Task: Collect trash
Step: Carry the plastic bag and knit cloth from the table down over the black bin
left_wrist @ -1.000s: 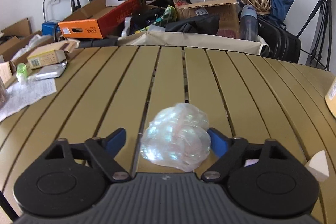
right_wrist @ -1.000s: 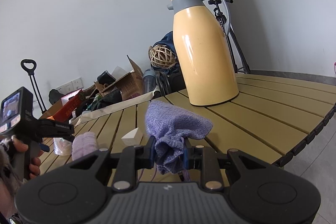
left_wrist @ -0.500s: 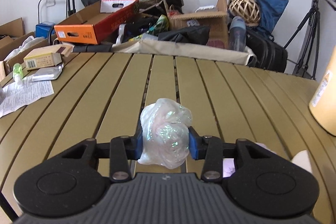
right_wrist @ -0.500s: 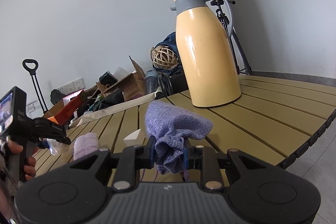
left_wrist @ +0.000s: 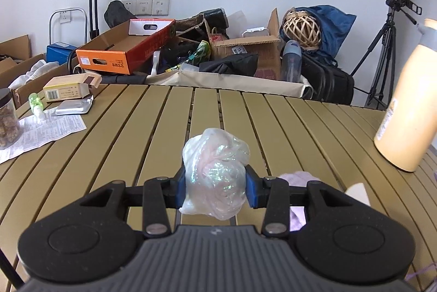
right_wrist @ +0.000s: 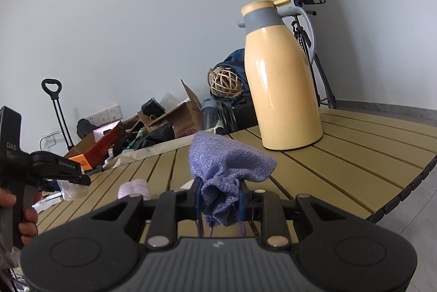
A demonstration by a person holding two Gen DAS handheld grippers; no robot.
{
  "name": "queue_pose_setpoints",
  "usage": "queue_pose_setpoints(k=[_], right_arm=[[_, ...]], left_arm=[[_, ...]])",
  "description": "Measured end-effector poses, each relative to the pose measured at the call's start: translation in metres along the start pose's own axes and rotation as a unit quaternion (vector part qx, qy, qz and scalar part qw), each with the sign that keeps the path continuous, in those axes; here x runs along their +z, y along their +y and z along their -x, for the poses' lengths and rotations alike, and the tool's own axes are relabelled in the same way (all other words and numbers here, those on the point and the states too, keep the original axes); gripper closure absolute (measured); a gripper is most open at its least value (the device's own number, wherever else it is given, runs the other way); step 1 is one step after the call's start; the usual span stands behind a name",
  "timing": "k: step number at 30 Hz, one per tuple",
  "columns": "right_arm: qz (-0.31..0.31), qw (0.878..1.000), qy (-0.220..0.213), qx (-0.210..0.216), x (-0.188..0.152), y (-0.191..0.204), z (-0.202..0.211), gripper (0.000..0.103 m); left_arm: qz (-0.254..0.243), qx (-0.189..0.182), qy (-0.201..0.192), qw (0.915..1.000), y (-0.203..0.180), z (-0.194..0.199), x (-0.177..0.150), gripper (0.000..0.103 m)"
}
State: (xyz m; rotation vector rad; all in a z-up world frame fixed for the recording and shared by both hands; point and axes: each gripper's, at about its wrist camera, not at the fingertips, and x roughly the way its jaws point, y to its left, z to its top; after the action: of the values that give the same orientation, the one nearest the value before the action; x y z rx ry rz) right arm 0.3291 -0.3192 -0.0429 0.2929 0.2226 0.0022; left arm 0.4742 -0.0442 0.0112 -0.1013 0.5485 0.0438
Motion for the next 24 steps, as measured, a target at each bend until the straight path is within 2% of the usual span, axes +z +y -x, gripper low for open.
queue_pose_setpoints(k=[9, 15, 24], right_arm=[[-0.002, 1.000, 0.003, 0.028, 0.012, 0.015, 0.027, 0.080], [0.015, 0.999, -0.006, 0.043, 0.022, 0.029, 0.060, 0.080], [0.016, 0.997, 0.025, 0.073, 0.028, 0.038, 0.103, 0.080]], left_arm=[[-0.001, -0.014, -0.007, 0.9999, 0.004, 0.056, -0.014, 0.061], [-0.004, -0.016, -0.007, 0.9998, 0.007, 0.100, -0.029, 0.061], [0.003, -0.017, -0.003, 0.9999, 0.011, 0.172, -0.062, 0.061]])
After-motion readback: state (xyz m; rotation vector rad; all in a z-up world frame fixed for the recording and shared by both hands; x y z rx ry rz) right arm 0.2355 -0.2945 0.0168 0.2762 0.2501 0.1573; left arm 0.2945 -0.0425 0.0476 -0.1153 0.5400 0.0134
